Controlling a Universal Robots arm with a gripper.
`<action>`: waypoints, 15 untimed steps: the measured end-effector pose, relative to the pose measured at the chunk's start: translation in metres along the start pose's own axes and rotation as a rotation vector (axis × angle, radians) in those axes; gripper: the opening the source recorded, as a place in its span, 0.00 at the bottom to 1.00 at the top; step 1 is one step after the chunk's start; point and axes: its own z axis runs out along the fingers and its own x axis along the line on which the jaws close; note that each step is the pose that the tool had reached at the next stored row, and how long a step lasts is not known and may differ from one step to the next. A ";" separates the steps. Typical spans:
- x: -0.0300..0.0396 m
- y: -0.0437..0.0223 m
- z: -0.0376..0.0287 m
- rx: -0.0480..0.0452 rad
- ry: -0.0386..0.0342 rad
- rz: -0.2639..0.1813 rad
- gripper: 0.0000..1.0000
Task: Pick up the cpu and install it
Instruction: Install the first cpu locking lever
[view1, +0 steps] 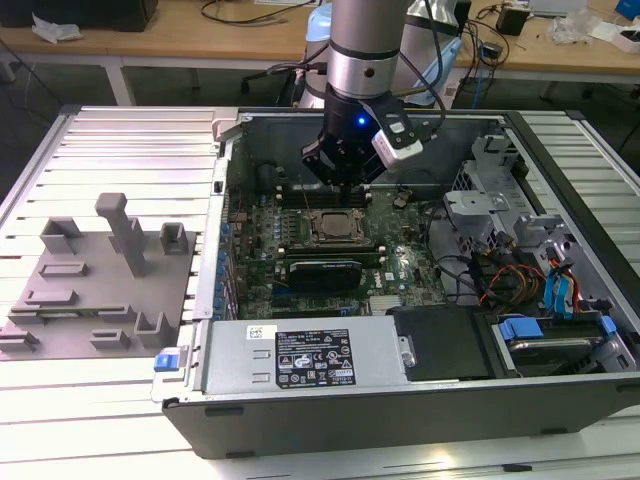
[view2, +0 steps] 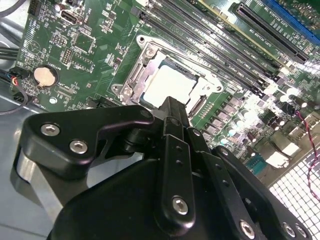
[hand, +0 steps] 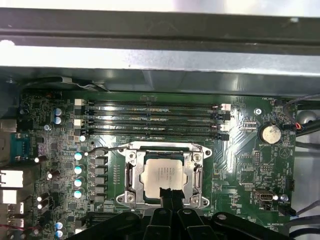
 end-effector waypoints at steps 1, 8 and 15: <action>0.0000 0.0000 0.0000 -0.0003 -0.0001 0.000 0.11; 0.0077 0.0016 -0.0002 0.0000 0.0000 0.000 0.11; 0.0286 0.0074 -0.0003 0.0001 -0.0011 0.000 0.11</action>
